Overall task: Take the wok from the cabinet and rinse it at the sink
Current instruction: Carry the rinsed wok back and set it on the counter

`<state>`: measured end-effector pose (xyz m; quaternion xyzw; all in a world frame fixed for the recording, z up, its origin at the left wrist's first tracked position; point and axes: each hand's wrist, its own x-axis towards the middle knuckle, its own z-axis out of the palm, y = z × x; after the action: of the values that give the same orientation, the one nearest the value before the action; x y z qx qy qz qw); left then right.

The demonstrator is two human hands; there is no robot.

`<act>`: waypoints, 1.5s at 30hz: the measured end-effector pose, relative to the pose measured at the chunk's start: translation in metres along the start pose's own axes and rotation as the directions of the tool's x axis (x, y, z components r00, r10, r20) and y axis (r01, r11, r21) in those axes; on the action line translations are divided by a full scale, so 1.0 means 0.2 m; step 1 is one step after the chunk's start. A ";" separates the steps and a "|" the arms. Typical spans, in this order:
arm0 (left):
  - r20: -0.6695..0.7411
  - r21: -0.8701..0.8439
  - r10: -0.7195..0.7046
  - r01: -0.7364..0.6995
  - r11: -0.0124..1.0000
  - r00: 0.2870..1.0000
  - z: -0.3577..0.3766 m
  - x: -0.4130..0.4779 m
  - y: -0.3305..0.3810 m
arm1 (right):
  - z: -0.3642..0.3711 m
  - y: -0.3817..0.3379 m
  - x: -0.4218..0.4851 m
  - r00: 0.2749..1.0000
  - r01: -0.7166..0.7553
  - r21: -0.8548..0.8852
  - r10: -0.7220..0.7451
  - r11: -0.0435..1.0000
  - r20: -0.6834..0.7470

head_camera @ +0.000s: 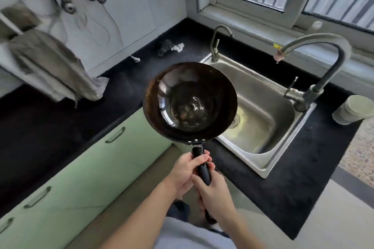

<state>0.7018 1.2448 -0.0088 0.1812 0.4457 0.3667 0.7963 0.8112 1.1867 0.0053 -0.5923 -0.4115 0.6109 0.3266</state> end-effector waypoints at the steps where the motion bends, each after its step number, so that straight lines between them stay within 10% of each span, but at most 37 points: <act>1: -0.018 -0.027 0.020 -0.021 0.999 1.000 -0.02 -0.03 -0.01 | 0.02 -0.01 -0.01 0.999 0.003 -0.002 -0.003 1.000 0.033; 24: -0.492 -0.258 0.337 -0.504 0.824 0.803 -0.90 -1.18 -0.39 | 1.02 0.24 -0.58 0.797 0.163 -0.356 0.090 0.920 0.597; 45: -0.868 -0.149 0.288 -0.765 0.627 0.405 -1.85 -2.72 -1.06 | 2.39 0.73 -1.57 0.344 0.412 -0.510 0.389 0.756 0.855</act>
<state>0.2986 0.6840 -0.0252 -0.0865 0.5356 0.7564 0.3653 0.3772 0.7874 -0.0007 -0.2002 -0.7101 0.6459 -0.1961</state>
